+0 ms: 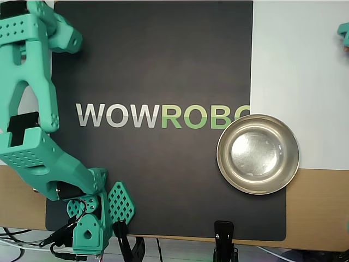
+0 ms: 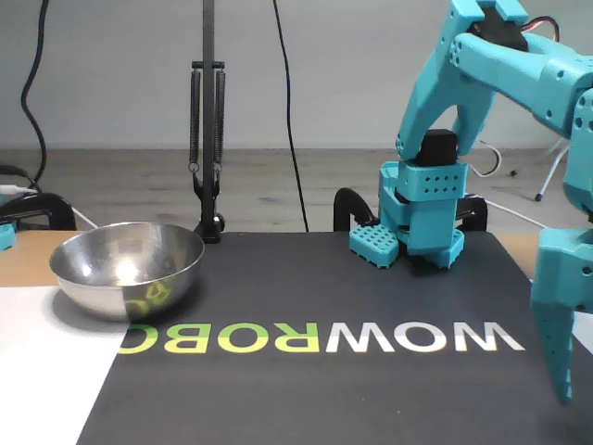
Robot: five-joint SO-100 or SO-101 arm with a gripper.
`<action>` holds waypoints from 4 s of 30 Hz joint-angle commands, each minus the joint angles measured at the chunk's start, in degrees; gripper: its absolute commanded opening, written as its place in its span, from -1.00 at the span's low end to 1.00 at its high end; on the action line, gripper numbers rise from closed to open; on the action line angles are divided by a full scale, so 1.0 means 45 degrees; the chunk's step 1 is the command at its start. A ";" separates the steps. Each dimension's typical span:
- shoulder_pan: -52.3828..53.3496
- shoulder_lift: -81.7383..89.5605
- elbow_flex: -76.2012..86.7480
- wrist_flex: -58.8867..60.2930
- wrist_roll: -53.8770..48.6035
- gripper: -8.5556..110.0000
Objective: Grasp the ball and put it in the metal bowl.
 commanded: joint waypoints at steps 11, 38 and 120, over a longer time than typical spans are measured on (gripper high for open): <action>0.0293 -0.0703 -0.0547 -0.0117 -0.0117 0.27; 0.0801 -0.0391 -0.1504 0.0020 -0.0176 0.29; 0.1230 -0.3223 -0.4355 -0.0117 -0.0195 0.27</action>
